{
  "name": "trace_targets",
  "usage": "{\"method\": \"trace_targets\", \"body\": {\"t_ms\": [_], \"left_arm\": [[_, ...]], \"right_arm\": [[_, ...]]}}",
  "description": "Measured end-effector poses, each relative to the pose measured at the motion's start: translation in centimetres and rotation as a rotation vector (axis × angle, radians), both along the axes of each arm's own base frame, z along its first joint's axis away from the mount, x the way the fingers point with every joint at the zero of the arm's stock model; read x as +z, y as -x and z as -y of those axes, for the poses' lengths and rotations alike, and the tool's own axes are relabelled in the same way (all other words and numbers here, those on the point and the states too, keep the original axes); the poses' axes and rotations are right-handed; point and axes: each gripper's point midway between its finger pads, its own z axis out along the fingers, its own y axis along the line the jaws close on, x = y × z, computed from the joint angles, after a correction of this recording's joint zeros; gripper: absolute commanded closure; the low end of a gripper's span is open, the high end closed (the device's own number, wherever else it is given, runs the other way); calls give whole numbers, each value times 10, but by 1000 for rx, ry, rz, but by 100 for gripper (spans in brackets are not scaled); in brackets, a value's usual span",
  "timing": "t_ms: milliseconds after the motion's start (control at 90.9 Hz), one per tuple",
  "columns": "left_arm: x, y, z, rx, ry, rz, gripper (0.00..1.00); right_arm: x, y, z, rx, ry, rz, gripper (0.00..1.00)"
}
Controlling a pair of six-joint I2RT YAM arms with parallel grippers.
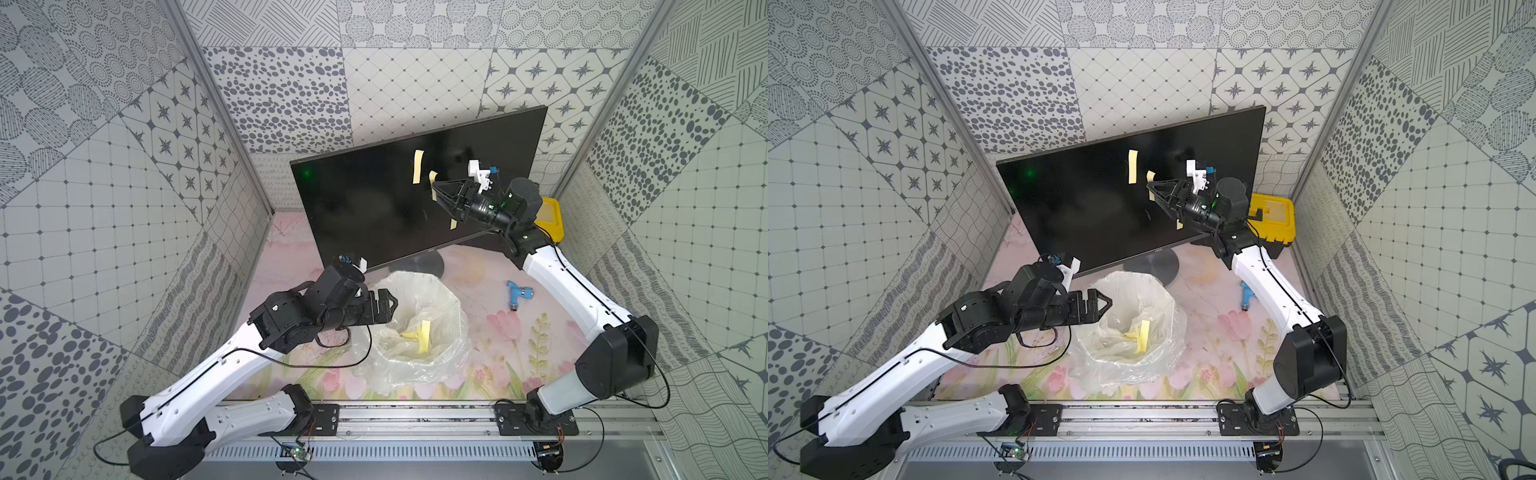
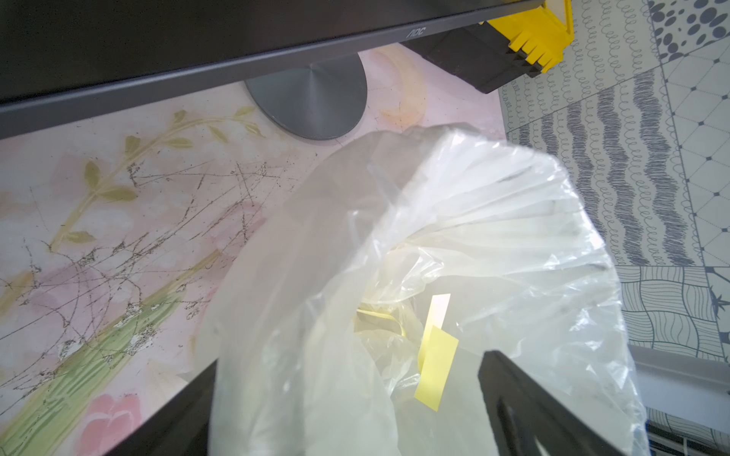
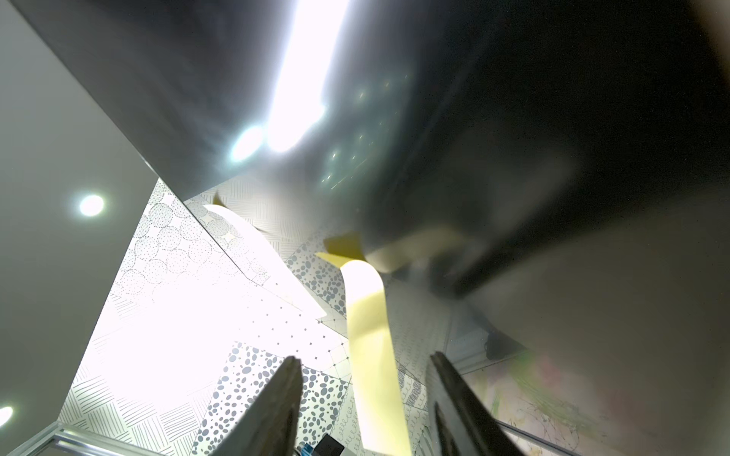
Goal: Remove the sticky note from the monitor
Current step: Tear off the sticky note from the monitor.
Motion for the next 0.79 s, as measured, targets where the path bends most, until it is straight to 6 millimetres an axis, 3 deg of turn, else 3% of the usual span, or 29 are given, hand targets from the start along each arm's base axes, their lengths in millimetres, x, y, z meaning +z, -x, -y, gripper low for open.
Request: {"method": "trace_targets", "body": {"t_ms": [88, 220, 451, 792], "left_arm": [[0, 0, 0, 0, 0, 0, 1], [0, 0, 0, 0, 1, 1, 1], [0, 0, 0, 0, 1, 1, 1], [2, 1, -1, 0, 5, 5, 1]], "right_arm": [[1, 1, -1, 4, -3, 1, 72], [2, 2, -1, 9, -4, 5, 100], [5, 10, 2, 10, -5, 12, 100], [22, 52, 15, 19, 13, 61, 100]]}}
